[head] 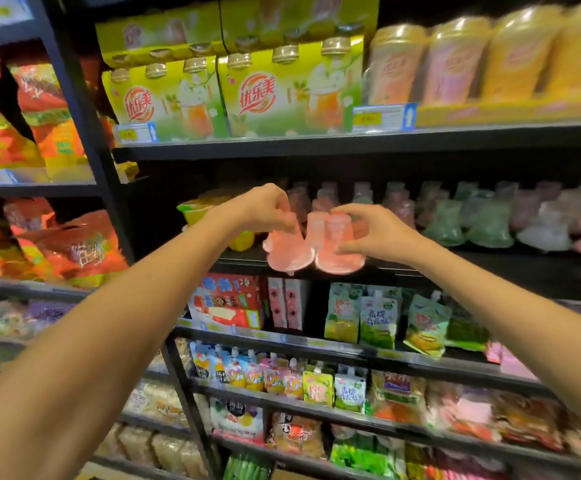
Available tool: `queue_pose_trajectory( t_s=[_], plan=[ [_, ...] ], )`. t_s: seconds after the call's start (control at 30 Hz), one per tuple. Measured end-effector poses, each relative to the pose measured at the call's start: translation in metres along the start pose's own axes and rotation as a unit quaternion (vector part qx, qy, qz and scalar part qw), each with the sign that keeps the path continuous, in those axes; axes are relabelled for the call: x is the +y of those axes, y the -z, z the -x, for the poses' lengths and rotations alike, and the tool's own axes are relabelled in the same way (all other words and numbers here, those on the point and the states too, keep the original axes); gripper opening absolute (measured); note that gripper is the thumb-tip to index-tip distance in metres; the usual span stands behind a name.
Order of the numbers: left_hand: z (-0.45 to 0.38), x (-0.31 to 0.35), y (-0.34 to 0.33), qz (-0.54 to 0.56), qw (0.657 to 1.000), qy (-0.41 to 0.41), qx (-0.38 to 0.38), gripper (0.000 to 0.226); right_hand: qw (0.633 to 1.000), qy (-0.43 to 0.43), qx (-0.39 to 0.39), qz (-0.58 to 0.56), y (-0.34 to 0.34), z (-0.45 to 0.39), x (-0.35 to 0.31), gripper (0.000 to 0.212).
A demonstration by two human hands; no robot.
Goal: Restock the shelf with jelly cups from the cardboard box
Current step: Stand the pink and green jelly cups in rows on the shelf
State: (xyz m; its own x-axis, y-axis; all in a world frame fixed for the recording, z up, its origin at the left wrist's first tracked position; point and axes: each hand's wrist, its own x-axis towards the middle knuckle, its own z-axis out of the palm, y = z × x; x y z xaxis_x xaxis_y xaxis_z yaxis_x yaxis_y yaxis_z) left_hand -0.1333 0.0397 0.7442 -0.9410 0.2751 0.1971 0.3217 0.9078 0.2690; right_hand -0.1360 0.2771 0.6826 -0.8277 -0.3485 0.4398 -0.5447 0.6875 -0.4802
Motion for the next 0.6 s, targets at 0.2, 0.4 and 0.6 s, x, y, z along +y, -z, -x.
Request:
queue_pose_trajectory(
  t_s=[0.2, 0.4, 0.6],
  plan=[
    [-0.038, 0.058, -0.031, 0.028, 0.999, -0.023, -0.011, 0.033, 0.999, -0.047, 0.025, 0.005, 0.042, 0.032, 0.045, 0.067],
    [-0.069, 0.1, -0.058, 0.049, 0.999, -0.005, -0.017, 0.031, 0.997, -0.065, 0.035, 0.012, 0.068, 0.048, 0.078, 0.066],
    [-0.098, 0.116, -0.076, 0.023, 0.999, 0.022, 0.001, 0.037, 0.997, -0.074, 0.022, -0.005, 0.075, 0.045, 0.104, 0.069]
  ],
)
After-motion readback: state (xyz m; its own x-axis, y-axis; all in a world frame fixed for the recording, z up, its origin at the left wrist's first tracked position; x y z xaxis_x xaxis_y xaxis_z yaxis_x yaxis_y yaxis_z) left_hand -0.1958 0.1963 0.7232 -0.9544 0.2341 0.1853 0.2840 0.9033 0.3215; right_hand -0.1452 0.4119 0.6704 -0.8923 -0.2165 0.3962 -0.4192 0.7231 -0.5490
